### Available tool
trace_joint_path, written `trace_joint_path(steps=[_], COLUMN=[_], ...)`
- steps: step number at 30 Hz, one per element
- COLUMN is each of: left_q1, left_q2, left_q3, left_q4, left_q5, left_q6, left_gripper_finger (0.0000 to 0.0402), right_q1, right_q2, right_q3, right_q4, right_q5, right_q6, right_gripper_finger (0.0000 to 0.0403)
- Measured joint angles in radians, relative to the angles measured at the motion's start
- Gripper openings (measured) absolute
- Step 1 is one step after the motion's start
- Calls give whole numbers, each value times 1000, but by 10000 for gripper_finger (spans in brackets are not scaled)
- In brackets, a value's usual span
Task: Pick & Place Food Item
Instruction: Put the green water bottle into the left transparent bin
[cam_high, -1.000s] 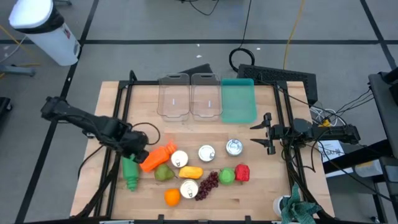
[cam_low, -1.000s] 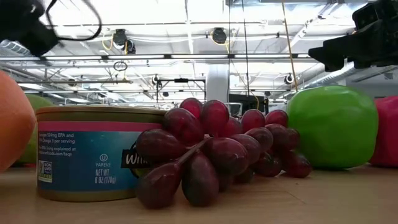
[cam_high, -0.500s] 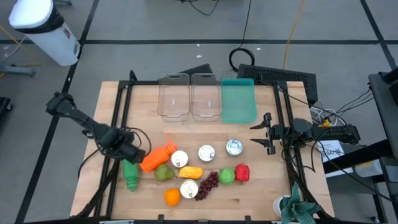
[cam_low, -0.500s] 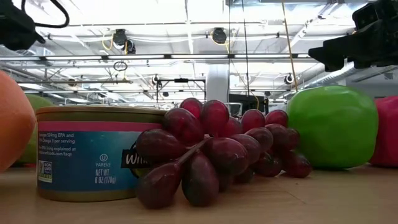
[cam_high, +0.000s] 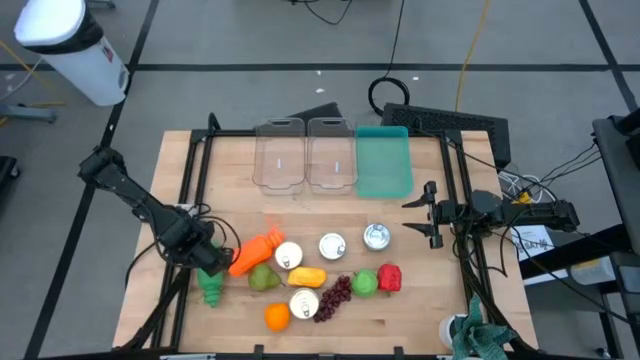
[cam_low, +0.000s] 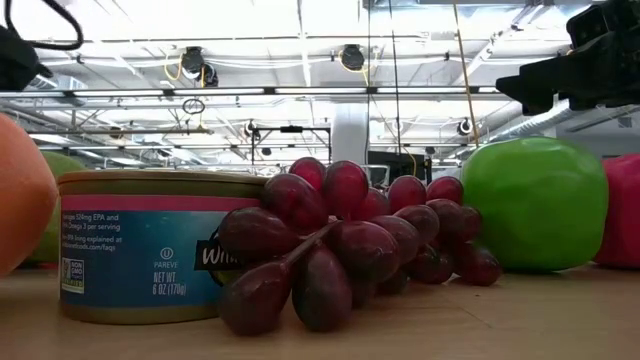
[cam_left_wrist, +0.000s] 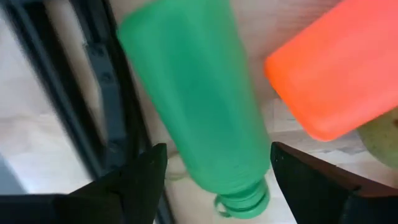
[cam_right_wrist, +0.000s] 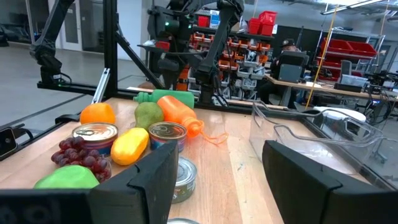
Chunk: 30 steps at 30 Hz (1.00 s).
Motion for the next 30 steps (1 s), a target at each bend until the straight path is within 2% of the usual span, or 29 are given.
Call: trace_joint_path(steps=[4, 9, 11, 14, 24, 30], left_q1=[-60, -125, -137, -146, -153, -153], left_q2=[0, 0, 3, 11, 131, 205], left_q3=[-36, -102, -129, -153, -153, -154], left_q4=[-16, 103, 183, 249, 292, 336], left_q5=[-76, 15, 21, -23, -56, -73], left_q6=[-185, -342, -349, -349, -320, -324], left_gripper_finger=[294, 294, 294, 296, 335, 341], right_q1=[0, 0, 0, 0, 0, 0], right_q2=[0, 0, 0, 0, 0, 0], right_q3=[0, 0, 0, 0, 0, 0], right_q4=[0, 0, 0, 0, -1, 0], right_q5=[0, 0, 0, 0, 0, 0], right_q6=[0, 0, 0, 0, 0, 0], right_gripper_finger=[219, 219, 219, 219, 219, 219])
